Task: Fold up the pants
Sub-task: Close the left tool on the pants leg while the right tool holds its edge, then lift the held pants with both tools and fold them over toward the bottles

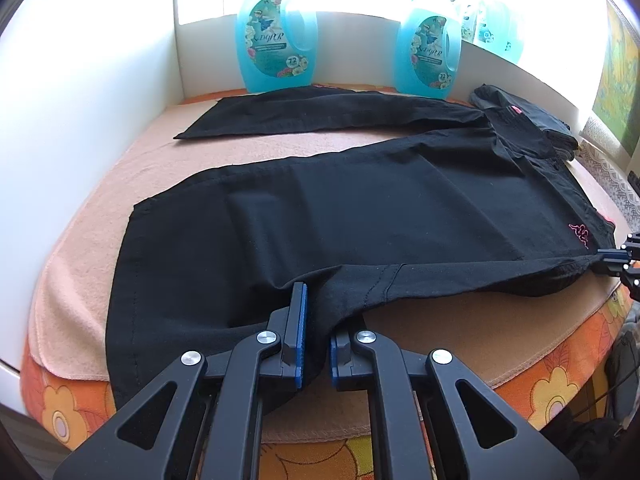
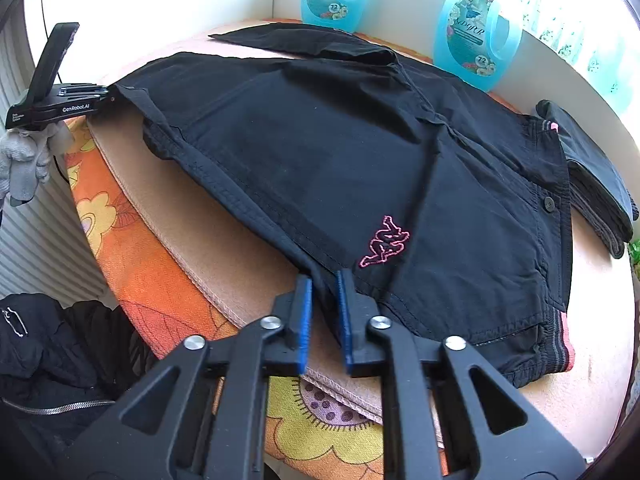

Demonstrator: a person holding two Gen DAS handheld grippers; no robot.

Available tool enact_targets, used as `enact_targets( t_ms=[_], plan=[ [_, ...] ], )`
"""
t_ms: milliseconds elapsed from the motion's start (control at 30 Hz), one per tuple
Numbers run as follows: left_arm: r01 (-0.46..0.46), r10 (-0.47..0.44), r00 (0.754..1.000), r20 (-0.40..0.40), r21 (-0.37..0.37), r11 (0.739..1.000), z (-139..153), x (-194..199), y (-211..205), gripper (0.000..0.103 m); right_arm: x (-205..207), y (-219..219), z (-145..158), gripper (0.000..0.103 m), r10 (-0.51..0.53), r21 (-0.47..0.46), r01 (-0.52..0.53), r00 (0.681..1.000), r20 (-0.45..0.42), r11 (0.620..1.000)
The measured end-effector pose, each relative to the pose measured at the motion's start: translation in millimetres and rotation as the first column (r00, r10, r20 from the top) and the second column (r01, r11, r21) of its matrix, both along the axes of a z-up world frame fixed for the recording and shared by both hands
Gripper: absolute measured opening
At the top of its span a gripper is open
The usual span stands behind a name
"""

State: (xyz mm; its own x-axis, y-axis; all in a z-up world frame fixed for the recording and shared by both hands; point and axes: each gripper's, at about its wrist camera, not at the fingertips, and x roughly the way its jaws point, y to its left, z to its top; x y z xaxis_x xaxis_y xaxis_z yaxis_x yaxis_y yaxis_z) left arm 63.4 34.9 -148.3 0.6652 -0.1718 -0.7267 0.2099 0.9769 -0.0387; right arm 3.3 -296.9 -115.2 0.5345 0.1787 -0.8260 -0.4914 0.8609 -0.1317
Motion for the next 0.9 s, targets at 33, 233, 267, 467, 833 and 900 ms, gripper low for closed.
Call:
enact_targets(
  t_ms=[33, 233, 267, 467, 833, 900],
  plan=[
    [0.003, -0.003, 1.0, 0.002, 0.013, 1.0, -1, 0, -1, 0.01, 0, 1, 3, 0.008, -0.003, -0.014, 0.004, 1.0, 0.024, 1.0],
    [0.008, -0.01, 1.0, 0.025, 0.068, 0.998, -2, -5, -1, 0.008, 5, 2, 37, 0.006, -0.046, 0.018, 0.044, 0.988, 0.145, 0.999],
    [0.009, -0.01, 1.0, 0.027, 0.049, 0.999, 0, -5, 0, 0.007, 6, 4, 41, 0.006, -0.05, 0.017, 0.048, 0.985, 0.163, 0.999],
    [-0.012, 0.016, 0.996, 0.082, -0.051, 0.999, 22, 1, 10, 0.006, 14, 14, 59, 0.005, -0.068, 0.004, 0.069, 0.967, 0.244, 0.998],
    [-0.005, 0.023, 0.988, 0.151, -0.116, 0.993, 56, 16, 17, 0.004, 36, 15, 92, 0.004, -0.102, 0.052, 0.09, 0.939, 0.329, 0.995],
    [0.002, 0.019, 0.985, 0.17, -0.123, 0.992, 65, 22, 16, 0.004, 39, 14, 98, 0.004, -0.109, 0.056, 0.096, 0.931, 0.349, 0.994]
  ],
)
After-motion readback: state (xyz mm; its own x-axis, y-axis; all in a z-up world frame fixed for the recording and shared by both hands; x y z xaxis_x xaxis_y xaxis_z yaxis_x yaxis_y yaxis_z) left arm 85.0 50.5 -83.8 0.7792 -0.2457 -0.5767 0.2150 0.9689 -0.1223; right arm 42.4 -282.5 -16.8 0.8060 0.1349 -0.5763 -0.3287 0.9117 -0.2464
